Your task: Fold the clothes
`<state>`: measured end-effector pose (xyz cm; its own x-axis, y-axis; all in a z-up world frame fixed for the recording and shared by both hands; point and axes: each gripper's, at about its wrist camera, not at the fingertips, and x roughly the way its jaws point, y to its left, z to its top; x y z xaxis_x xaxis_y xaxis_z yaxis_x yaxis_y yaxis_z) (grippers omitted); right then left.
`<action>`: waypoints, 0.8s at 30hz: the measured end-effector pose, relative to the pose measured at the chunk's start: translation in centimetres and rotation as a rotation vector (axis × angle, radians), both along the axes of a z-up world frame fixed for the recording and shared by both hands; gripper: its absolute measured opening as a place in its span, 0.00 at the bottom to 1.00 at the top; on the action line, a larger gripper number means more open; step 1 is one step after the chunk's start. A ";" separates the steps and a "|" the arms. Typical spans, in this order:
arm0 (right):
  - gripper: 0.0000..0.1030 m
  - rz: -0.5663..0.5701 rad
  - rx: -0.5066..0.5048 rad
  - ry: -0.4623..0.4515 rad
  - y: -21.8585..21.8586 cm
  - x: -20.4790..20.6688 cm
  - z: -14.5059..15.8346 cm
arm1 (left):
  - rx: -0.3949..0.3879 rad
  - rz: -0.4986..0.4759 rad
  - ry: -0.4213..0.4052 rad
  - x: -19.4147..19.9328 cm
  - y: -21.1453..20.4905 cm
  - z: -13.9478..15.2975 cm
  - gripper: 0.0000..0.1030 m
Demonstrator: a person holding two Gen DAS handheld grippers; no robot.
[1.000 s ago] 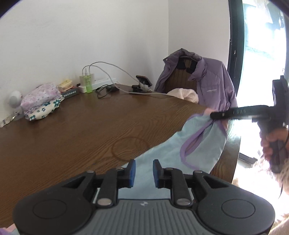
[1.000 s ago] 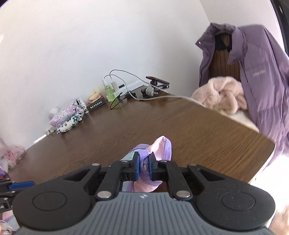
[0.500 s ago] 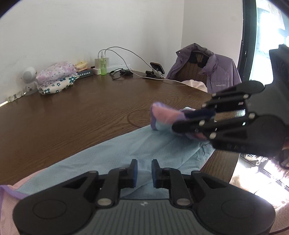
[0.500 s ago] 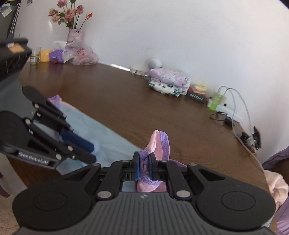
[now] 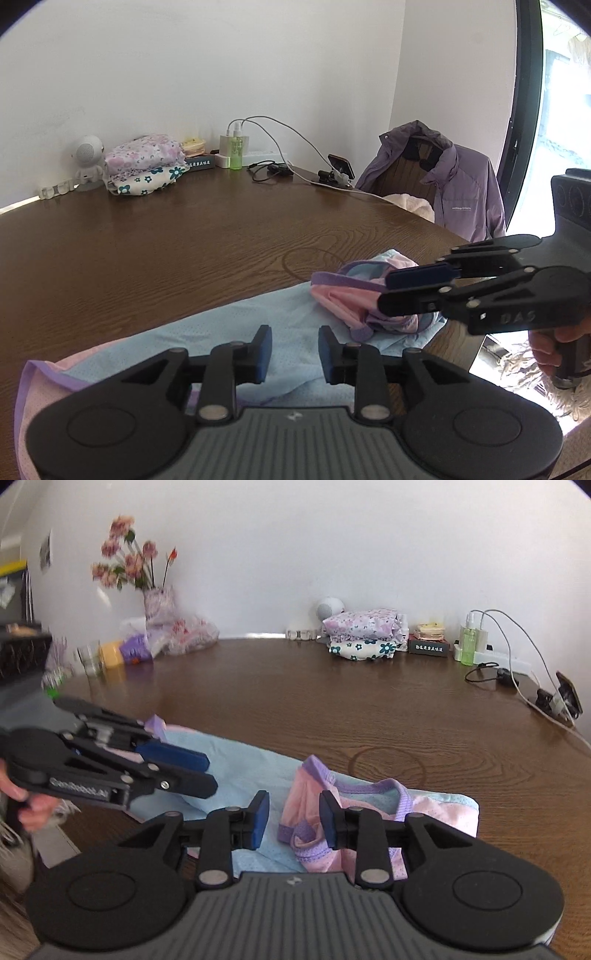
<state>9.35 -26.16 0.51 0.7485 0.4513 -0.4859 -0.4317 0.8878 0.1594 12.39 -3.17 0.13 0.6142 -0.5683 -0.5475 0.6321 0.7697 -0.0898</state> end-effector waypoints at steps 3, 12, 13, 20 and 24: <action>0.33 -0.099 0.042 -0.012 -3.0 -0.2 0.6 | -0.010 -0.025 -0.021 0.6 -1.1 1.0 0.27; 0.14 -0.193 -0.033 0.028 -4.2 1.7 -2.8 | 0.001 -0.227 0.007 2.1 -9.2 1.1 0.12; 0.14 -0.189 -0.046 0.025 -3.9 1.7 -3.2 | 0.021 -0.233 0.017 2.1 -9.5 0.7 0.08; 0.14 -0.169 0.026 0.020 -4.2 1.3 -3.9 | 0.159 -0.192 0.048 1.5 -8.8 -1.9 0.11; 0.15 -0.204 0.094 0.018 -5.9 0.3 -3.0 | 0.118 -0.163 0.017 1.2 -7.3 -0.6 0.22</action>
<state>9.63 -32.09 -2.50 0.8203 0.3358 -0.4630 -0.2413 0.9371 0.2521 13.58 -10.44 -0.42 0.5096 -0.5909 -0.6255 0.7482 0.6632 -0.0170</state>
